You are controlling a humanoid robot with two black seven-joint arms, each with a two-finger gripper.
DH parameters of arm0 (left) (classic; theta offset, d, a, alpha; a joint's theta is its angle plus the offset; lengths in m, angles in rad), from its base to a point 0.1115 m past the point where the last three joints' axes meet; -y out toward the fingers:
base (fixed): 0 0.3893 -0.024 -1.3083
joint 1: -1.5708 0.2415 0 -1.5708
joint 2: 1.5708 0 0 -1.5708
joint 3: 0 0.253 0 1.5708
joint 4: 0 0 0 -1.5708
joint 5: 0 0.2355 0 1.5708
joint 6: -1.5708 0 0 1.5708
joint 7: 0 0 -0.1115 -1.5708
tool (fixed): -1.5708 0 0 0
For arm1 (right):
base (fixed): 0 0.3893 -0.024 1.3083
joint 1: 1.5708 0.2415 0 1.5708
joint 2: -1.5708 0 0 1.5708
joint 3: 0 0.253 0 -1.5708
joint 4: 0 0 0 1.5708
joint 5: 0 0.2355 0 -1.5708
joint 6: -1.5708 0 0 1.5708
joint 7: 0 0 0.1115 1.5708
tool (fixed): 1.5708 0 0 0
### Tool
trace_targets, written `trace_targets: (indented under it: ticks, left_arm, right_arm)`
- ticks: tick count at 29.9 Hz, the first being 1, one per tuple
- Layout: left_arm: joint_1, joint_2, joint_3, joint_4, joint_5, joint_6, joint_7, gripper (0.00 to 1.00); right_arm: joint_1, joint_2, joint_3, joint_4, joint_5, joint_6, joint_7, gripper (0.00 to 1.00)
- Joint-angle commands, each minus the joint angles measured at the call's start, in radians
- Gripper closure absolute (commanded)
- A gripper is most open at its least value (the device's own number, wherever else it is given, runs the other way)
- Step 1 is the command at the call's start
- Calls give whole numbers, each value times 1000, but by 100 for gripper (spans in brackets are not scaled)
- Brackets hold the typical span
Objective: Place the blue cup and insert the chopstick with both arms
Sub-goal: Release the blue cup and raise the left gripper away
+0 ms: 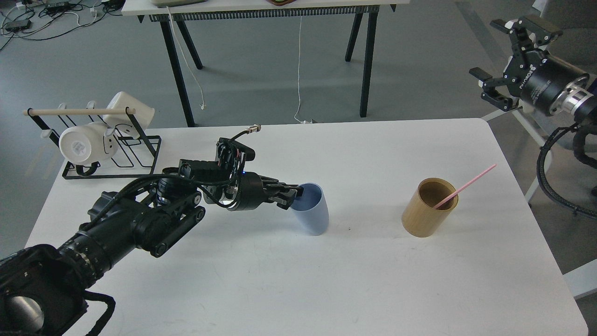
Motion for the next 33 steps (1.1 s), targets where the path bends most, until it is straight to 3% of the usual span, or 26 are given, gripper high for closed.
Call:
trace_targets:
  ticks: [1, 7, 12, 15, 24, 28, 33]
  left_arm:
    - [3, 0, 0, -4, 0, 0, 0, 79]
    - [3, 0, -6, -19, 0, -8, 0, 67]
    - [2, 11, -3, -88, 0, -37, 0, 39]
    - [2, 35, -3, -139, 0, -74, 0, 28]
    - [2, 124, -16, -267, -23, -83, 0, 12]
    - [0, 167, -97, -338, -362, -94, 0, 7]
    - [69, 163, -297, -366, -660, -98, 0, 3]
  right_arm:
    - [0, -3, 0, 0, 0, 0, 0, 4]
    - [0, -3, -1, 0, 0, 0, 0, 4]
    - [0, -3, -1, -2, 0, 0, 0, 4]
    - [0, -3, -3, -2, 0, 0, 0, 4]
    - [9, -6, -12, 9, -5, 0, -3, 4]
    - [14, -30, -27, 86, -64, 0, -1, 4]
    - [12, -168, -36, 245, -287, 0, 2, 4]
